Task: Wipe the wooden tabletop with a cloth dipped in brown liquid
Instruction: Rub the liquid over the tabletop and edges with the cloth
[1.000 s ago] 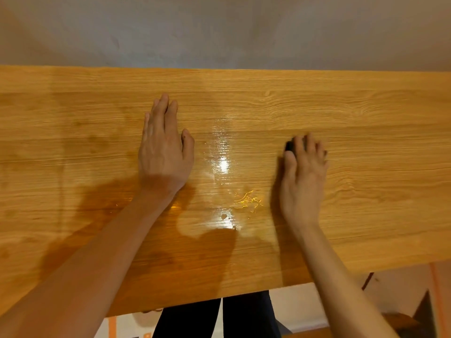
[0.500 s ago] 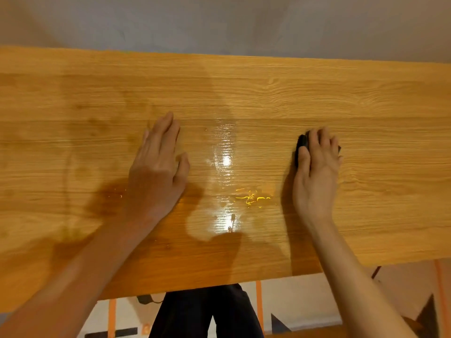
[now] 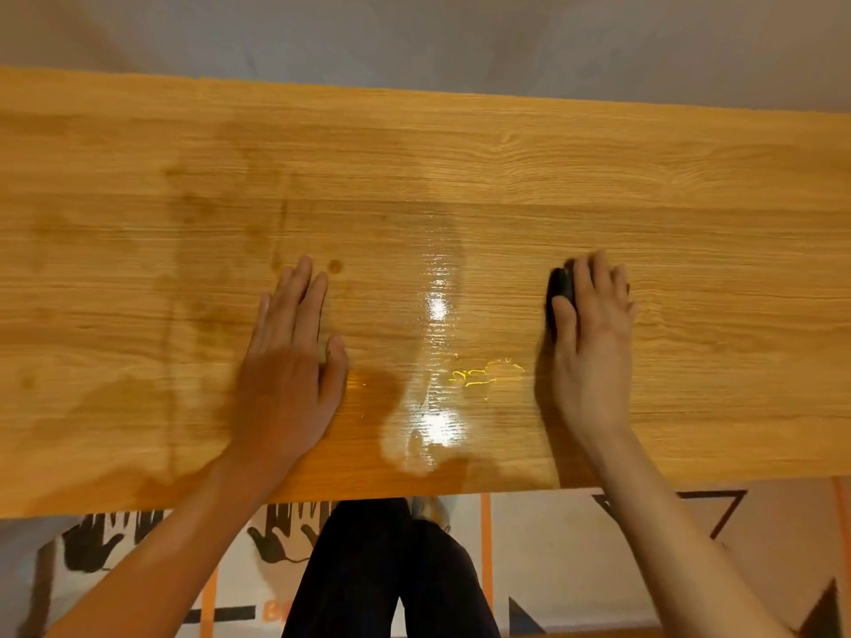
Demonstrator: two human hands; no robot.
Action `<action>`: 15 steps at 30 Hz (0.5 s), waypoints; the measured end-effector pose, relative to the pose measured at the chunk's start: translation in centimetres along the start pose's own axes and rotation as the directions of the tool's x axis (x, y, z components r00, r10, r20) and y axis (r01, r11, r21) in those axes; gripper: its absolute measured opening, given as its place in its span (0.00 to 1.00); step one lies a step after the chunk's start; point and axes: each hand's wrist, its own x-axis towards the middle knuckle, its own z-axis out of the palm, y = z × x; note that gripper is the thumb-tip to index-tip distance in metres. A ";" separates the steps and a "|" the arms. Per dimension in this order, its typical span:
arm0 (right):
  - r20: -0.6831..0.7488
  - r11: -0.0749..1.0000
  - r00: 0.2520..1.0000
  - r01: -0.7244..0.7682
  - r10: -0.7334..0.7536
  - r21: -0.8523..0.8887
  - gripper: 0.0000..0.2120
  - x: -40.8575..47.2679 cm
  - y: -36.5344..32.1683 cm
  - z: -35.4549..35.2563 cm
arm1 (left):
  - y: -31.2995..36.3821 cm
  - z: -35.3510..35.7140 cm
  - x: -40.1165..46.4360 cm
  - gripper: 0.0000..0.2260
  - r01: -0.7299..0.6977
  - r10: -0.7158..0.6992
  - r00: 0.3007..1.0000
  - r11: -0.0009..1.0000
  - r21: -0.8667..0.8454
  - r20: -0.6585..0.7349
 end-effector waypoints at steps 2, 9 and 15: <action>-0.054 0.999 0.998 -0.033 0.034 0.009 0.22 -1.1 -2.2 1.7 | 0.0 0.2 -0.1 0.25 -0.010 0.010 1.000 1.000 0.019 -0.029; 0.207 0.844 0.846 0.522 -0.492 -0.125 0.24 -5.5 -8.5 6.5 | -0.1 0.0 0.3 0.26 0.023 -0.023 1.000 0.999 0.026 0.009; 0.071 0.985 0.984 0.168 -0.165 -0.031 0.24 -2.7 2.9 -1.5 | 0.1 -0.1 -0.2 0.26 0.024 -0.024 0.999 1.000 -0.011 0.022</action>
